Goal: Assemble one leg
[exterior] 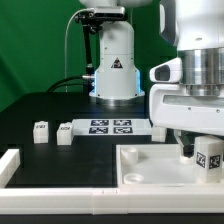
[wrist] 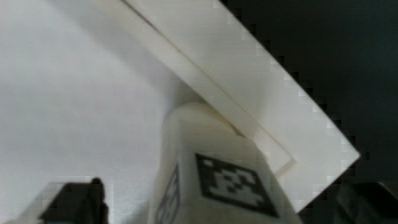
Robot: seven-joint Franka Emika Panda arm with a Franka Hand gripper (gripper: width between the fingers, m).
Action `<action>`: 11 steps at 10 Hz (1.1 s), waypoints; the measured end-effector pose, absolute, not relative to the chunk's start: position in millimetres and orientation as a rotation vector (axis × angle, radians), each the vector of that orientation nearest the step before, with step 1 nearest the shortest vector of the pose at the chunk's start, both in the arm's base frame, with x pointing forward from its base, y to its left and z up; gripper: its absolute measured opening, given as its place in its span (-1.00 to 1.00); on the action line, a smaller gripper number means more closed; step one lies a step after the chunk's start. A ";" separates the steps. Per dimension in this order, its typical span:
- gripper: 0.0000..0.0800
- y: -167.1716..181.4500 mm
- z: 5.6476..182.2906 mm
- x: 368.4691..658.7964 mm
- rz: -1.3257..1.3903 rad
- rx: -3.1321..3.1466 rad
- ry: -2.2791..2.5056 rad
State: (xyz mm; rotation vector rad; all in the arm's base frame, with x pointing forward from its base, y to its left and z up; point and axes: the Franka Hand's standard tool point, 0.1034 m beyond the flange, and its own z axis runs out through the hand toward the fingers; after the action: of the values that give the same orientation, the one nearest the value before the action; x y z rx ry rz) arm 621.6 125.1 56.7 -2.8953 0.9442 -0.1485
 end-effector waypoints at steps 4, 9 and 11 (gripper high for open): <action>0.62 123.2 57.5 622.2 -0.180 -3.060 0.345; -0.02 119.7 57.8 622.8 -0.197 -3.116 -0.209; -0.30 119.7 57.6 622.7 -0.196 -3.116 -0.206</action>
Offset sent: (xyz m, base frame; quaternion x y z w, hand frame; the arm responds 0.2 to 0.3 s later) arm -0.0057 0.0003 0.0020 0.0029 -0.0135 -0.1949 0.9807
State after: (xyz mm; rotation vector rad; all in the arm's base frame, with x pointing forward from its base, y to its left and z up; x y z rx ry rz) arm 622.7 119.7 57.6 -3.1165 -0.2065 -0.1961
